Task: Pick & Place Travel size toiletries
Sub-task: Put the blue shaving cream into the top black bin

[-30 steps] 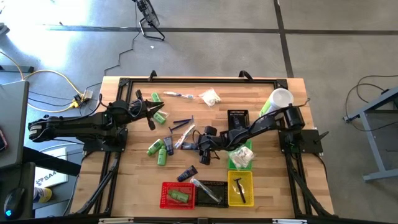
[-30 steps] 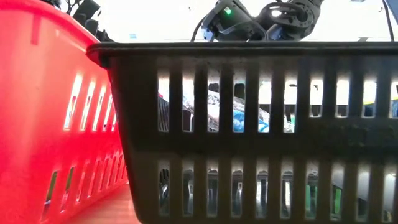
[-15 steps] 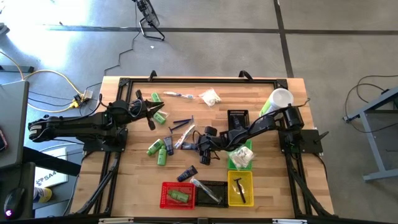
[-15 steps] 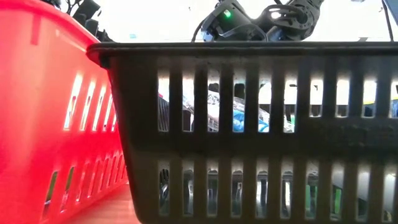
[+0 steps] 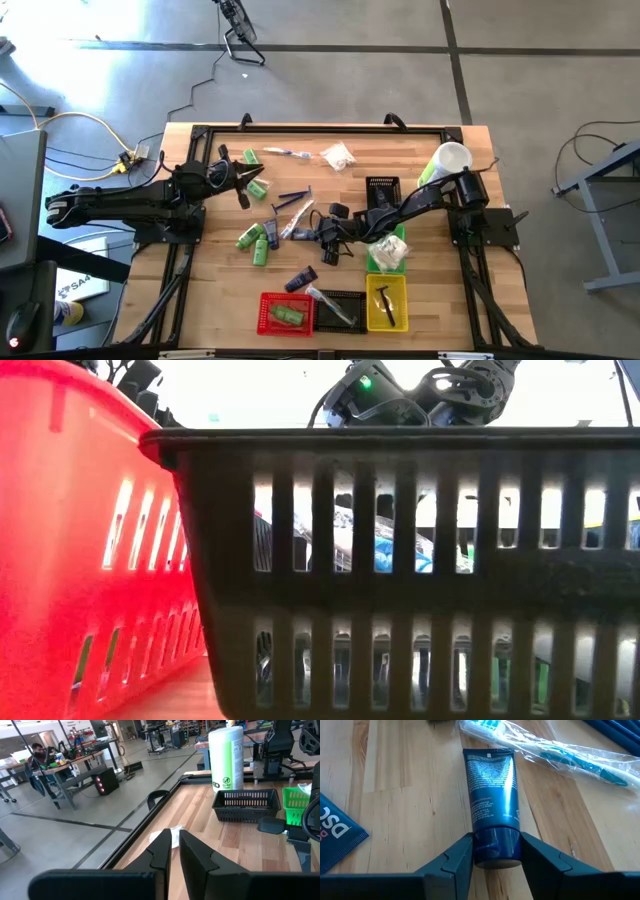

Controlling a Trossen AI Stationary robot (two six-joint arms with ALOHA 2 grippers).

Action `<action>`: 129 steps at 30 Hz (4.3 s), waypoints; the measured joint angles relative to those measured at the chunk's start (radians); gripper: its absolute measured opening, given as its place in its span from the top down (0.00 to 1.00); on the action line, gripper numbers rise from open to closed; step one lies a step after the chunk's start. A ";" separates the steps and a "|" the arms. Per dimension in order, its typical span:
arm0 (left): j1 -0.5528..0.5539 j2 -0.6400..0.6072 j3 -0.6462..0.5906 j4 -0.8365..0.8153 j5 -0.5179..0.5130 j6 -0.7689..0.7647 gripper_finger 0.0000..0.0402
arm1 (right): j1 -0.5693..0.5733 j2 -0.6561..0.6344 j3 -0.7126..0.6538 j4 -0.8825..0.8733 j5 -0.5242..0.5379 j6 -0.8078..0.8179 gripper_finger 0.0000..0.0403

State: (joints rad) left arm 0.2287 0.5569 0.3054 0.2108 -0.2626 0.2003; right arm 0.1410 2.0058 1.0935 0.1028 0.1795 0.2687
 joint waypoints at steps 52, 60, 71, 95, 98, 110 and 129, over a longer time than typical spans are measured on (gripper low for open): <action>0.000 0.000 0.000 -0.010 0.000 0.000 0.93 | -0.032 -0.356 0.000 -0.491 0.031 0.003 0.68; 0.000 0.000 0.000 -0.015 0.000 0.000 0.93 | -0.028 -0.531 0.000 -0.652 0.082 0.113 0.67; 0.000 0.000 0.000 -0.021 0.000 -0.001 0.93 | 0.027 -0.705 0.000 -0.945 0.215 0.319 0.67; 0.000 0.000 0.000 -0.021 0.000 -0.014 0.93 | 0.140 -0.735 -0.237 -1.013 0.371 0.727 0.67; 0.000 0.000 0.000 -0.021 0.000 -0.015 0.93 | 0.139 -0.735 -0.315 -0.931 0.372 0.760 0.68; 0.000 0.000 0.000 -0.021 0.000 -0.016 0.93 | 0.138 -0.734 -0.407 -0.852 0.400 0.846 0.67; 0.000 0.000 0.000 -0.021 0.000 -0.016 0.93 | 0.092 -0.734 -0.407 -0.823 0.446 0.853 0.63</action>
State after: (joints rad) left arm 0.2291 0.5571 0.3050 0.1897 -0.2630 0.1845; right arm 0.2329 1.2716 0.6865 -0.7204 0.6250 1.1222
